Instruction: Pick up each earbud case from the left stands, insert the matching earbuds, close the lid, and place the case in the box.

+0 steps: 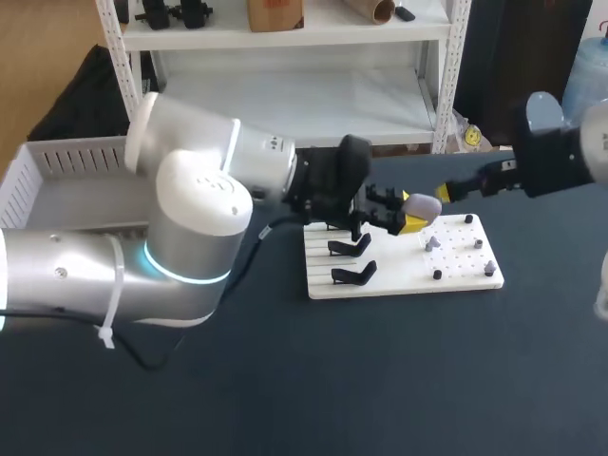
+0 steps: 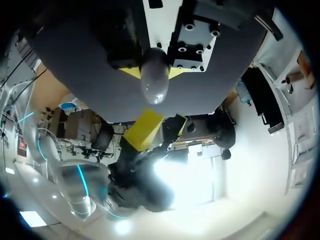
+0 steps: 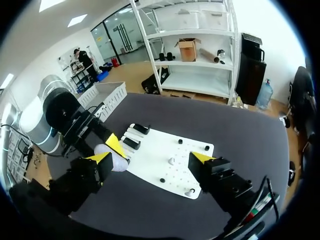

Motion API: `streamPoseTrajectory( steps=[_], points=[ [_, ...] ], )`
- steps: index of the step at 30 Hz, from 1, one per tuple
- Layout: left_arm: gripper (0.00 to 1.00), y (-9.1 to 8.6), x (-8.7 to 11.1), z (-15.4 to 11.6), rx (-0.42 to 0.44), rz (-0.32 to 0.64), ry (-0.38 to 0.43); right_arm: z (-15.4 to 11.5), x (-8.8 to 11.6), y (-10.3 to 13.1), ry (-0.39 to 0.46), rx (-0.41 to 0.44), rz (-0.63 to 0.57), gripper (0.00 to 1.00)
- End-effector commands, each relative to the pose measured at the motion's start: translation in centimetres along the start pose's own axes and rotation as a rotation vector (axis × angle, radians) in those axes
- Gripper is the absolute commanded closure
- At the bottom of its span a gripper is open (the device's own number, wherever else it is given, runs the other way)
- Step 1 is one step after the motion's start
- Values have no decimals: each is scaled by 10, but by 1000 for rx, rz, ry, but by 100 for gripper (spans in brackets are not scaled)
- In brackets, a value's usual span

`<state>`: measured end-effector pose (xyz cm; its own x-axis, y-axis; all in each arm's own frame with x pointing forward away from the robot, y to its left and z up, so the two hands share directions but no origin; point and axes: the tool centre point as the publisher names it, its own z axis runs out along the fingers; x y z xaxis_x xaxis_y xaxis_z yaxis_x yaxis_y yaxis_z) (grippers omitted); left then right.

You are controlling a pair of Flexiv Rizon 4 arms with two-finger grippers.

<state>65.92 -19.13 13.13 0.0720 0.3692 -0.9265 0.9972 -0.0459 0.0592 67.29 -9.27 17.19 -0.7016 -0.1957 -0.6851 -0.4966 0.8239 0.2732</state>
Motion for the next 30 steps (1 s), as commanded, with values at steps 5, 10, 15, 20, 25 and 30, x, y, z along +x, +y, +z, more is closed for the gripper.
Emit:
streamPoseTrajectory(
  steps=[5, 10, 15, 20, 25, 30],
  points=[
    [100, 5, -6, -17, -33, -7, -52, -3, 14, 8, 84, 4, -36, 0],
    [100, 7, -13, -16, -32, 15, -41, 2, 17, 15, 86, -7, -36, 0],
    [100, 0, -14, -8, -10, 27, -40, 4, 18, 19, 75, -10, -31, 0],
    [100, -3, -15, -3, 5, 33, -35, 5, 15, 21, 66, -15, -37, 0],
    [100, -8, -11, -2, 10, 30, -32, 2, 13, 23, 55, -12, -44, 0],
    [100, -11, -4, -6, 2, 10, -40, -4, 10, 22, 39, 5, -53, 0]
  ],
)
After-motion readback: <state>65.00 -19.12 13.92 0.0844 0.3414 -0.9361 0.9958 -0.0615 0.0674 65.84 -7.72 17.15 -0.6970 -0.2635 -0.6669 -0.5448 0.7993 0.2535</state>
